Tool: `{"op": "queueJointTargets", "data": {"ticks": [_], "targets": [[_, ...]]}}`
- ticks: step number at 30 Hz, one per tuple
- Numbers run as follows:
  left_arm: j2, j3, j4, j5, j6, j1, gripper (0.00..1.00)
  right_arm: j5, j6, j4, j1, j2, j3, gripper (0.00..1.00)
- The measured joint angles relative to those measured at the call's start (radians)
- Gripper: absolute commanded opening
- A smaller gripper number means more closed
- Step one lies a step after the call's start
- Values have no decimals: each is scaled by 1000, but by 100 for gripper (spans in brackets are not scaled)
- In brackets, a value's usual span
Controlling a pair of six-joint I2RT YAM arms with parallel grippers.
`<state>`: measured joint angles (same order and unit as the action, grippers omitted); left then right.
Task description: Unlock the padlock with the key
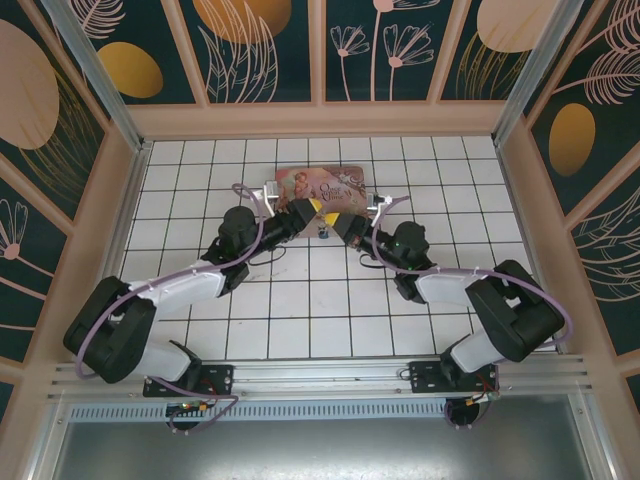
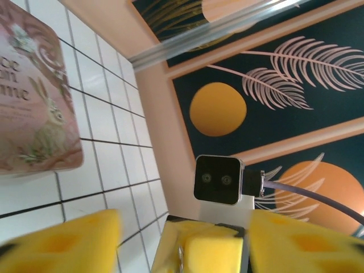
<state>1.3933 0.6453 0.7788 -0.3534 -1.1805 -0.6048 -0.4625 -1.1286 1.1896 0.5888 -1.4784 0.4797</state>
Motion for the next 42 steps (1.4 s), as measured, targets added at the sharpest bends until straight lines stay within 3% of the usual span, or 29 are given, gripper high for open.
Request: {"op": "queueJointTargets", "data": {"ticks": [9, 13, 17, 23, 32, 42], "targets": [[-55, -10, -241, 52, 270, 15, 95, -65, 81, -267, -146, 9, 125, 0], [26, 3, -338, 57, 411, 13, 93, -114, 149, -380, -198, -63, 277, 0], [140, 13, -371, 63, 520, 8, 84, -159, 200, -457, -229, -163, 369, 0], [299, 21, -334, 49, 631, 3, 76, -209, 233, -521, -242, -275, 407, 0], [414, 27, -151, 52, 706, 3, 74, -240, 233, -526, -252, -362, 440, 0], [511, 89, -59, 75, 747, 2, 74, -250, 232, -491, -254, -420, 442, 0]]}}
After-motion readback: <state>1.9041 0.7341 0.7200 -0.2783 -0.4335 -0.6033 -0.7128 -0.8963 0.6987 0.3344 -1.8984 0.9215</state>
